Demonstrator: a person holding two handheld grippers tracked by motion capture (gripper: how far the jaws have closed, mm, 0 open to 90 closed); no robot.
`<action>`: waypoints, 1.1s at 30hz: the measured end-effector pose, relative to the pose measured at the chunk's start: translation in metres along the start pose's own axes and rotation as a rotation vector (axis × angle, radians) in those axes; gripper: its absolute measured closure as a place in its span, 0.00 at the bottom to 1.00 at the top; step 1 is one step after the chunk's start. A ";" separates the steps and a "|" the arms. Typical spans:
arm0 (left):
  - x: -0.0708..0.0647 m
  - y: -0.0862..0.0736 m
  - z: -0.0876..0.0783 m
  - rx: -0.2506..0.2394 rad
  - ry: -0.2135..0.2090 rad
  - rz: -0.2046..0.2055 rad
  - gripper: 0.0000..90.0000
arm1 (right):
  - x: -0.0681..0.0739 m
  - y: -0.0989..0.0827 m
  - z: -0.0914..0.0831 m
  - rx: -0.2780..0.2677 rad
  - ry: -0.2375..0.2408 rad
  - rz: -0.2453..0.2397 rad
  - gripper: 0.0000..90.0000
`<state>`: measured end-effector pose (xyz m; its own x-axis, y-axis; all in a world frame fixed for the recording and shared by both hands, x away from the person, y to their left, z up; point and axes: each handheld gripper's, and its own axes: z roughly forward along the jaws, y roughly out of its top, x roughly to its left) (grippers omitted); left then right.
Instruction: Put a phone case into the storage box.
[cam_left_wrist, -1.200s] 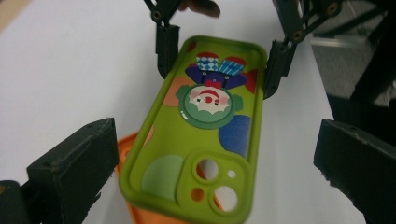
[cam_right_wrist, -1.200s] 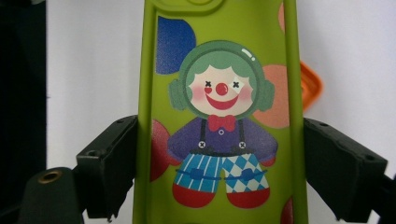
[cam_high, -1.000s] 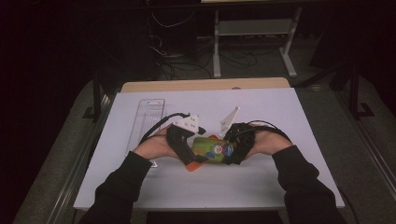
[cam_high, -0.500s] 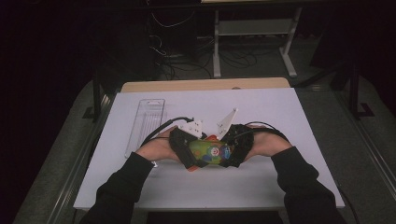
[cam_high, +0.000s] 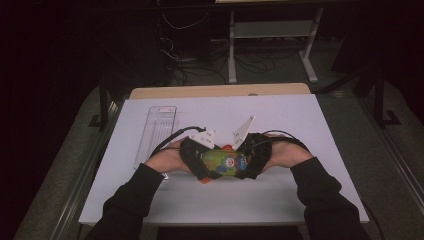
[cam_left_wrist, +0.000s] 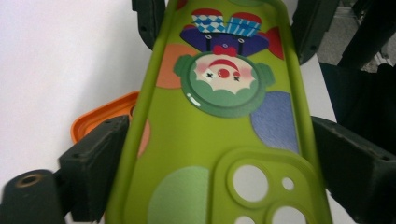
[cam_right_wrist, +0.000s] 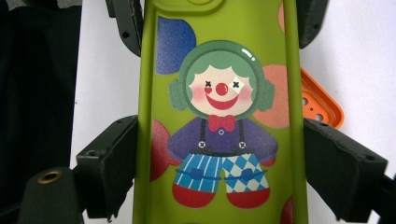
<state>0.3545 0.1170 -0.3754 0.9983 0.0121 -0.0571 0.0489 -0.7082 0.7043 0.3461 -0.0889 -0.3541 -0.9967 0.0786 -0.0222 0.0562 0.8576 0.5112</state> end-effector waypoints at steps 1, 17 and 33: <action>0.000 0.000 0.000 -0.002 -0.002 -0.006 0.12 | 0.000 0.000 0.000 0.000 0.002 0.001 0.17; -0.002 0.000 0.002 0.010 -0.023 0.011 0.16 | 0.002 -0.001 0.002 0.019 0.014 -0.009 0.17; -0.005 -0.001 -0.001 0.038 -0.017 0.023 0.17 | 0.004 -0.003 0.002 -0.023 0.032 0.018 0.14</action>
<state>0.3497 0.1188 -0.3749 0.9985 -0.0158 -0.0533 0.0245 -0.7343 0.6784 0.3419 -0.0903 -0.3571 -0.9969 0.0774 0.0148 0.0735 0.8441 0.5312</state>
